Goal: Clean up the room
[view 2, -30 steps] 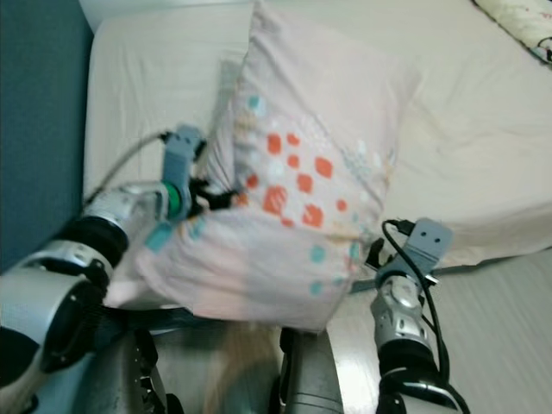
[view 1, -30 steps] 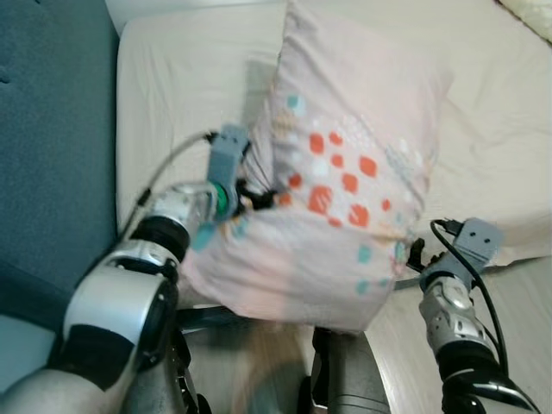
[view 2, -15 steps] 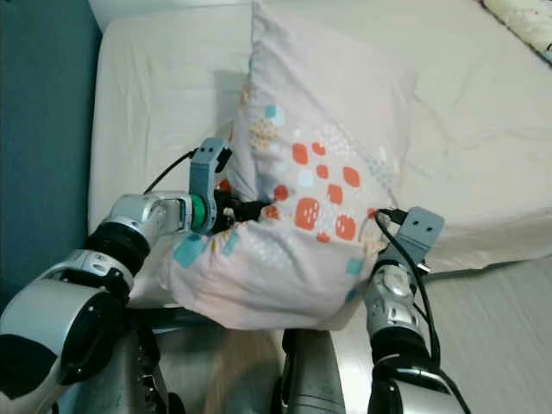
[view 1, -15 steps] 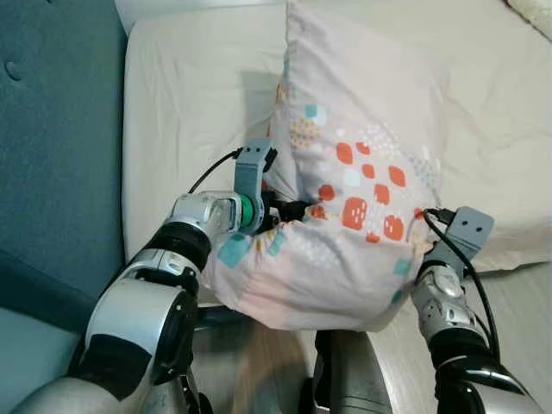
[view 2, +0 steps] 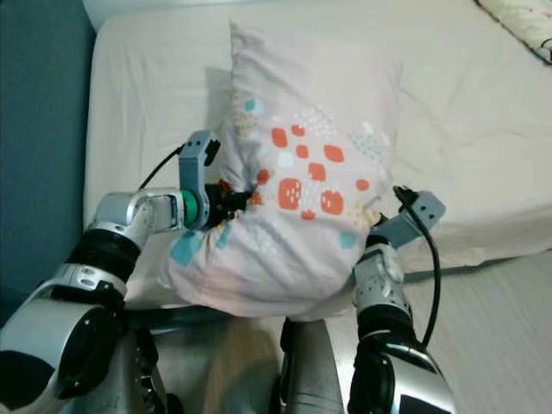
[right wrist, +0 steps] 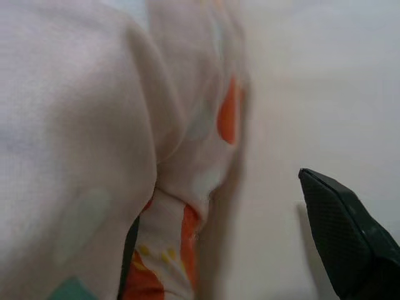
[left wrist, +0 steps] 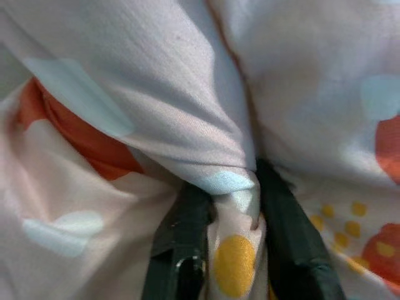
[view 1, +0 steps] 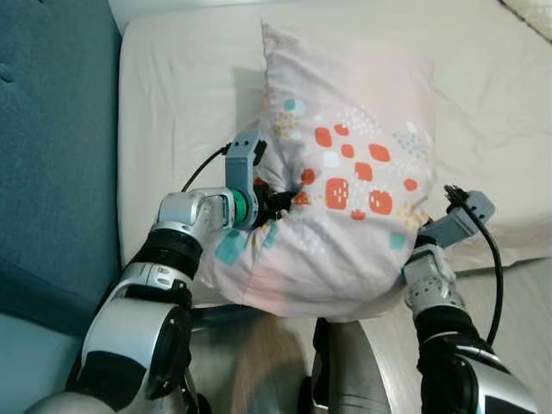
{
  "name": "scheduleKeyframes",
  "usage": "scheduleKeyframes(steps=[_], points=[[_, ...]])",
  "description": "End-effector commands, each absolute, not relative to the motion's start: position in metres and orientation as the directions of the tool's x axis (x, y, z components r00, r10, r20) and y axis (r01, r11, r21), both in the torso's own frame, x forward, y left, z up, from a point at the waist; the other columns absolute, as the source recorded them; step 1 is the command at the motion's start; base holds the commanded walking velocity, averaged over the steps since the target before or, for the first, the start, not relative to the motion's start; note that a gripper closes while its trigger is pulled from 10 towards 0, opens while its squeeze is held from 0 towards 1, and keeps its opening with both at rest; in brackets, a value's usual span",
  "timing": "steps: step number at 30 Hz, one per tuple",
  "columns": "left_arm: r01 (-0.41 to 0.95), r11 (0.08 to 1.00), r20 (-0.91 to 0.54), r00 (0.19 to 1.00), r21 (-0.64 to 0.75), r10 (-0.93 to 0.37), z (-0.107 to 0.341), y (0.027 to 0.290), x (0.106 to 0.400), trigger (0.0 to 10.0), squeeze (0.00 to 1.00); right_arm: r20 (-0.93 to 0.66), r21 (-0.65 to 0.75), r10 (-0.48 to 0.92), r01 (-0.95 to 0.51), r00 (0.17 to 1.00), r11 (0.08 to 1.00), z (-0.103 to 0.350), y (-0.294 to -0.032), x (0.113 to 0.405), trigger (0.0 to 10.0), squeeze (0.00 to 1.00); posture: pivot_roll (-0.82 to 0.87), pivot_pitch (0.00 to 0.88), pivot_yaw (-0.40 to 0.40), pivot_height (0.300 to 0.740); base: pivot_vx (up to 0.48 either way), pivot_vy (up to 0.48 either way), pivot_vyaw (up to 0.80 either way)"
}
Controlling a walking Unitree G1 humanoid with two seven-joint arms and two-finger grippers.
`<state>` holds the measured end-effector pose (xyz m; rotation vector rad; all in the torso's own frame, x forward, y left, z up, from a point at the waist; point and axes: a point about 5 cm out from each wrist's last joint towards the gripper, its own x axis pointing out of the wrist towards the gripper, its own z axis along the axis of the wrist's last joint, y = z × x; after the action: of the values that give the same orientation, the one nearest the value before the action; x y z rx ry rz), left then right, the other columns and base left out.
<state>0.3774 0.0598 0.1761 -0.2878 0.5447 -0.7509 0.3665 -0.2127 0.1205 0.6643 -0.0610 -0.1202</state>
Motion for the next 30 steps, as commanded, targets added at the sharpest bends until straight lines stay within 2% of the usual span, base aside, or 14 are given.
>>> scheduleKeyframes(steps=[1,6,7,8,9,13,17,18,20,23,30], points=[[0.574,0.67,-0.396,0.542,-0.47,-0.741,0.162,0.044,0.369,0.0,0.0,0.092,0.581,-0.029,-0.03,0.995,0.813,0.132,-0.186,0.37,10.0,0.0,-0.01,0.156,0.055,0.527,0.0,0.0,0.0],[0.555,0.694,-0.399,0.57,-0.458,-0.719,0.162,0.047,0.37,0.0,0.0,0.06,0.51,-0.142,0.092,0.988,0.855,0.127,-0.192,0.359,10.0,0.0,-0.02,0.162,0.052,0.527,0.0,0.0,0.0],[0.549,0.699,-0.396,0.578,-0.458,-0.714,0.163,0.047,0.372,0.0,0.0,0.041,0.486,-0.228,0.179,0.973,0.856,0.12,-0.199,0.347,10.0,0.0,-0.03,0.168,0.055,0.527,0.0,0.0,0.0],[0.546,0.7,-0.39,0.584,-0.46,-0.712,0.165,0.047,0.373,0.0,0.0,0.073,0.497,-0.278,0.206,0.958,0.843,0.12,-0.204,0.332,10.0,0.0,-0.05,0.174,0.063,0.527,0.0,0.0,0.0],[0.55,0.692,-0.381,0.581,-0.468,-0.719,0.167,0.045,0.372,0.0,0.0,0.11,0.509,-0.294,0.2,0.95,0.837,0.122,-0.208,0.32,10.0,0.0,-0.07,0.175,0.074,0.527,0.0,0.0,0.0],[0.561,0.674,-0.368,0.569,-0.48,-0.736,0.17,0.042,0.37,0.0,0.0,0.131,0.528,-0.281,0.173,0.951,0.832,0.123,-0.213,0.314,10.0,0.0,-0.08,0.175,0.08,0.527,0.0,0.0,0.0],[0.604,0.637,-0.352,0.532,-0.479,-0.77,0.175,0.032,0.363,0.0,0.0,-0.012,0.533,-0.265,0.23,0.964,0.814,0.113,-0.219,0.346,10.0,0.0,-0.06,0.163,0.085,0.527,0.0,0.0,0.0],[0.604,0.637,-0.352,0.532,-0.479,-0.77,0.175,0.032,0.363,0.0,0.0,-0.012,0.533,-0.265,0.23,0.964,0.814,0.113,-0.219,0.346,10.0,0.0,-0.06,0.163,0.085,0.527,0.0,0.0,0.0],[0.622,0.615,-0.33,0.521,-0.485,-0.787,0.182,0.029,0.357,0.0,0.0,-0.068,0.519,-0.245,0.244,0.967,0.819,0.116,-0.214,0.364,10.0,0.0,-0.04,0.161,0.078,0.527,0.0,0.0,0.0],[0.635,0.593,-0.299,0.517,-0.494,-0.802,0.189,0.027,0.351,0.0,0.0,-0.094,0.513,-0.218,0.235,0.971,0.826,0.125,-0.207,0.376,10.0,0.0,-0.03,0.16,0.069,0.527,0.0,0.0,0.0],[0.64,0.587,-0.262,0.534,-0.496,-0.804,0.199,0.031,0.348,0.0,0.0,-0.099,0.482,-0.186,0.211,0.978,0.851,0.135,-0.201,0.383,10.0,0.0,0.0,0.16,0.051,0.527,0.0,0.0,0.0]])
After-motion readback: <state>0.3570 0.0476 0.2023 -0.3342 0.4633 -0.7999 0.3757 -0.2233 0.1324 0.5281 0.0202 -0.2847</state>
